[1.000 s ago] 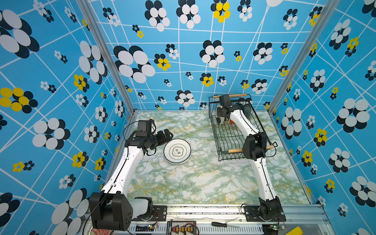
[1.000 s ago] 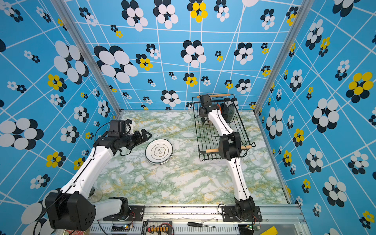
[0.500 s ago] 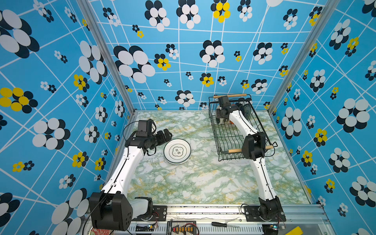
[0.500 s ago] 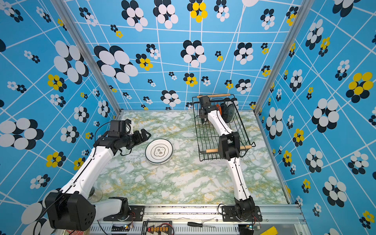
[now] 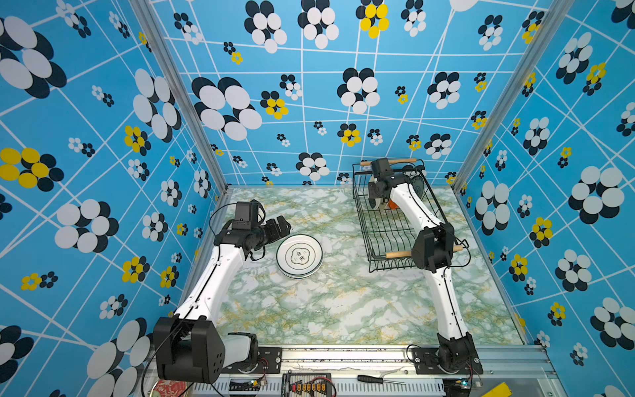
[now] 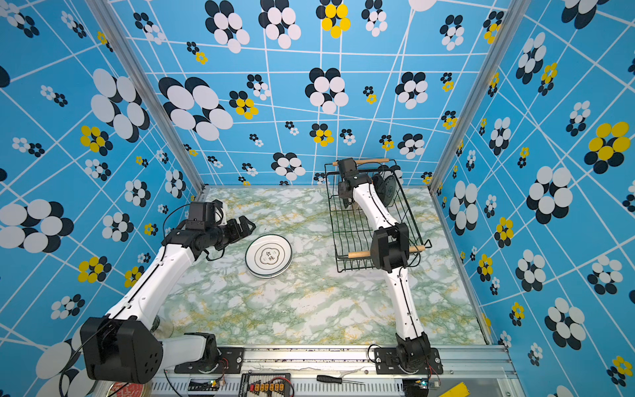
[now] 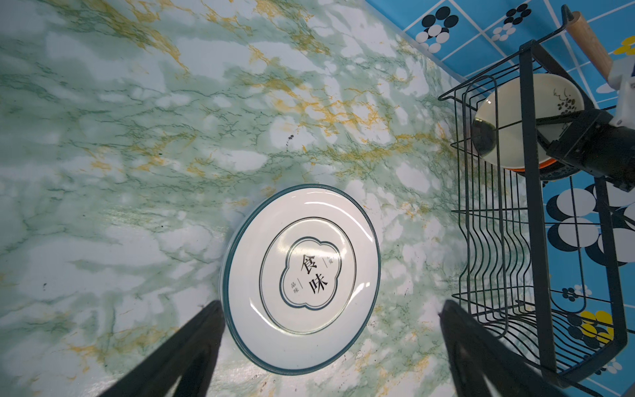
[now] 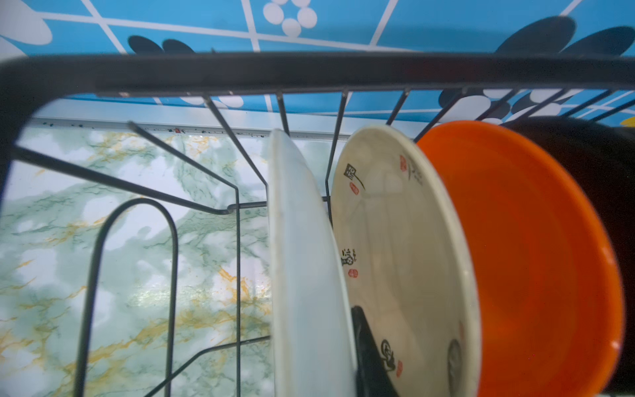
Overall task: Unload the plates from the dish rack
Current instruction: Pick up the plate from the dish rack.
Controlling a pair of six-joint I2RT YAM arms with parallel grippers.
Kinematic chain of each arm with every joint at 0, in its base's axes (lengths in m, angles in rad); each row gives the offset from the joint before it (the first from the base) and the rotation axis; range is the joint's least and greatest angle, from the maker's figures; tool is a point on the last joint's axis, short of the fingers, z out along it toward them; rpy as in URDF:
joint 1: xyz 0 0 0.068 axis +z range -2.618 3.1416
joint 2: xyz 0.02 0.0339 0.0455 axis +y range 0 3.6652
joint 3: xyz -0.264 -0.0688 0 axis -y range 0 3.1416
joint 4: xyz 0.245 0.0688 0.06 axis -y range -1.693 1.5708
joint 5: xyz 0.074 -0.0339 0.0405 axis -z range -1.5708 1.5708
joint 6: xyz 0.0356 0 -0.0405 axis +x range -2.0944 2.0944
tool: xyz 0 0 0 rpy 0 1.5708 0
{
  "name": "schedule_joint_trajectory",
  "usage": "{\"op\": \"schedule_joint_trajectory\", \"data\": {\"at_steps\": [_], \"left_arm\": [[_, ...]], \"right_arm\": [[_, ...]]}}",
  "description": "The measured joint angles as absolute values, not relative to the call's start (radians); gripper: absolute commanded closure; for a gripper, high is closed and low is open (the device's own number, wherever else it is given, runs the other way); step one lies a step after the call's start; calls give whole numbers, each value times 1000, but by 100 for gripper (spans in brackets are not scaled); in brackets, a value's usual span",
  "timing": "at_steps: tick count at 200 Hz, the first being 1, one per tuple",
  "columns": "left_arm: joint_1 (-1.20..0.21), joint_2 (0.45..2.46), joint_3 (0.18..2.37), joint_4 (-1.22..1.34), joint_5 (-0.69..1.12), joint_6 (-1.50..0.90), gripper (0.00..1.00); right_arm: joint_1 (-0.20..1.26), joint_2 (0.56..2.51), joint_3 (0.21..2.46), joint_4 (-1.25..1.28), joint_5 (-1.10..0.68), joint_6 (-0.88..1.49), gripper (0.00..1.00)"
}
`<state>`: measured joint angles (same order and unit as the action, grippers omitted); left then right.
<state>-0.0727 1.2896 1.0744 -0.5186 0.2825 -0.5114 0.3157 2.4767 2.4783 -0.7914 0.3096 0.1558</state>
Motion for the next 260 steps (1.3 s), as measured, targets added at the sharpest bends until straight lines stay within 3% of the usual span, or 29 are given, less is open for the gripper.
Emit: {"op": "schedule_joint_trajectory", "data": {"at_steps": [71,126,175,260], "left_arm": [[-73,1329,1111,-527,326,-508,1],[-80,1356,1116,-516,424,-513,1],[-123,1367,1133,-481,485,-537,1],[-221,1407,1177,-343,607,-622,1]], "right_arm": [[346,2313,2464,-835,316,159,98],[413,2061,2297,-828,301,274,99],[425,1852,2009,-726,109,514,99],[464,1679,1549,-397,-214,860,98]]}}
